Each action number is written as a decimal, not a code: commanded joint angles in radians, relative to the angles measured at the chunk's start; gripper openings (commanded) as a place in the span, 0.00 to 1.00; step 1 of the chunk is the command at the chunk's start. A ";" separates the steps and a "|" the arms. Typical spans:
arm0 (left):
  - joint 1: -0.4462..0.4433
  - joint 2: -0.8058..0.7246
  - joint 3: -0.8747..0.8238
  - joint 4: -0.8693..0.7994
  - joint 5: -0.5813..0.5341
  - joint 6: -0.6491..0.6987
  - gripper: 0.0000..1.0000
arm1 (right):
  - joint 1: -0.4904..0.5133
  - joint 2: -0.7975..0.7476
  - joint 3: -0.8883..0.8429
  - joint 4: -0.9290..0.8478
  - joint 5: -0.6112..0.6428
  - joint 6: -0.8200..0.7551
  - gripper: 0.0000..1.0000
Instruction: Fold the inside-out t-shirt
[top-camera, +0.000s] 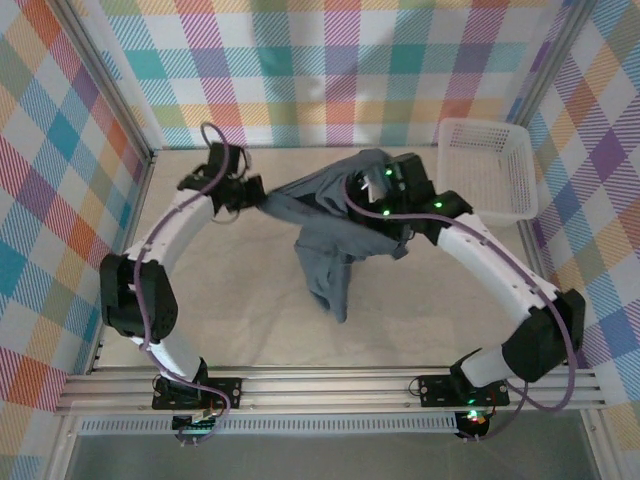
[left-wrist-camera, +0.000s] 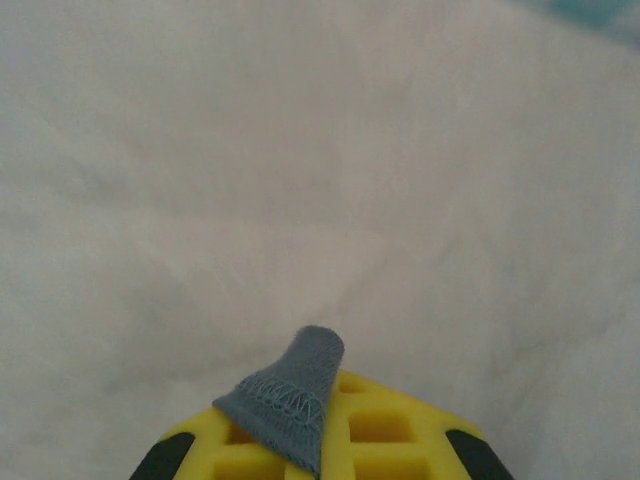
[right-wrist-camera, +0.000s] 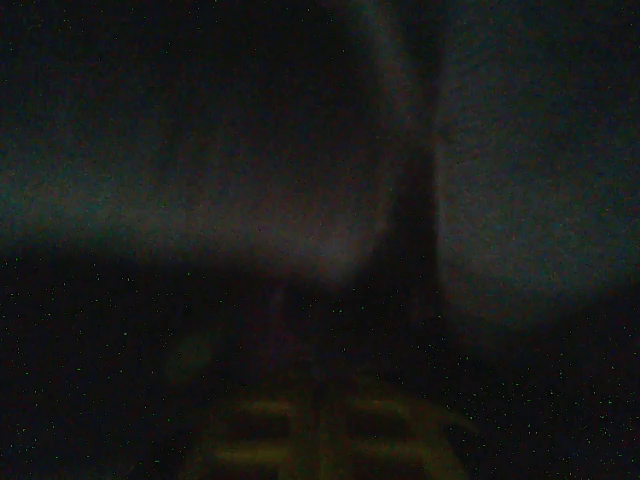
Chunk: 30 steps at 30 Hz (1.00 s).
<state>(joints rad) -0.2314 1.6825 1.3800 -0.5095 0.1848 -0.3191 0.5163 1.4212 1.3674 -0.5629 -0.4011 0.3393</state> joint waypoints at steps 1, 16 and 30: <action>0.009 -0.025 -0.164 0.156 0.027 -0.082 0.00 | -0.090 -0.048 0.067 0.176 -0.064 0.135 0.00; -0.151 -0.309 -0.016 0.128 0.441 0.023 0.90 | -0.168 0.038 0.097 0.264 -0.266 0.246 0.00; -0.269 0.074 0.163 -0.026 0.085 0.015 0.28 | -0.205 -0.069 0.129 0.234 -0.252 0.280 0.00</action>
<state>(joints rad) -0.5156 1.7638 1.5417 -0.4568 0.3916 -0.2958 0.3317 1.4338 1.4609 -0.3424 -0.6590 0.6209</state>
